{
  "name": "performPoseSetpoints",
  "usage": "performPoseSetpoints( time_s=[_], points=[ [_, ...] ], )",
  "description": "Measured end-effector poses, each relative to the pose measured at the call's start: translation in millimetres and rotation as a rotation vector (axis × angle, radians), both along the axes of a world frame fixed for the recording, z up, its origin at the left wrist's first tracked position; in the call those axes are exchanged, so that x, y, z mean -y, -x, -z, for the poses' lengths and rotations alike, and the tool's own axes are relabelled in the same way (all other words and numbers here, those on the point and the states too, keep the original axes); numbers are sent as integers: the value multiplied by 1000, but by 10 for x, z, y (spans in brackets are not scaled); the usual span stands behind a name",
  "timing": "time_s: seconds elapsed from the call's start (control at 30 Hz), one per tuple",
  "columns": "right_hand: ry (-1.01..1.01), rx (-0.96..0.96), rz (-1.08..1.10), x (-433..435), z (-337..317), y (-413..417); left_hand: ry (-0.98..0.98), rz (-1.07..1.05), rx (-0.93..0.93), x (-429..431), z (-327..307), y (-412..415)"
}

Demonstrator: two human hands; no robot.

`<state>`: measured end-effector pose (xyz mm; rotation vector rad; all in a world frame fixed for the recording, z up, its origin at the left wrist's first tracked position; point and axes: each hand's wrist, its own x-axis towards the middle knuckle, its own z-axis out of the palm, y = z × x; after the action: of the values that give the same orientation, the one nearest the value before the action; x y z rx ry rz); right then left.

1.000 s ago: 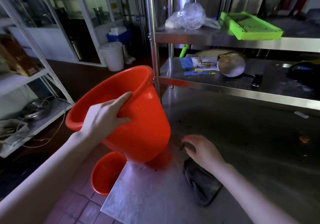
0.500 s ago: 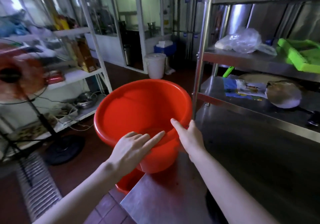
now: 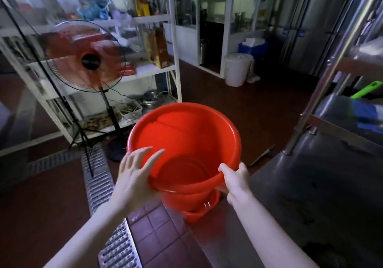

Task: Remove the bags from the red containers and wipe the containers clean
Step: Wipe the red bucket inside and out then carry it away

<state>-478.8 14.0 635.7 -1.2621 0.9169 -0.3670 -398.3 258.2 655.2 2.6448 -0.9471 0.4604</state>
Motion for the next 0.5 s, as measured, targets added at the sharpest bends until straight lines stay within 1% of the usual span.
performPoseSetpoints(
  time_s=[0.07,0.1,0.13,0.2,0.27,0.3,0.37,0.43,0.5],
  points=[
    [55,-16,-11,-123,43,-181,171,-215,-284,-337,33,-210],
    [75,-19,-23,-183,62,-280,270,-265,-437,-469,42,-315],
    [86,-17,-38,-242,87,-385,370,-273,-588,-586,62,-418],
    [78,-20,-76,-362,151,-607,594,-211,-846,-787,147,-628],
    [69,-30,-111,-476,233,-826,797,-188,-1016,-959,263,-807],
    [73,-37,-128,-529,281,-927,861,-214,-1056,-1034,318,-900],
    [72,-52,-155,-640,382,-1109,930,-281,-1054,-1178,452,-1105],
    [58,-65,-172,-760,479,-1245,949,-349,-992,-1310,610,-1298],
    [47,-77,-187,-878,565,-1349,928,-423,-953,-1407,744,-1452]
  ],
)
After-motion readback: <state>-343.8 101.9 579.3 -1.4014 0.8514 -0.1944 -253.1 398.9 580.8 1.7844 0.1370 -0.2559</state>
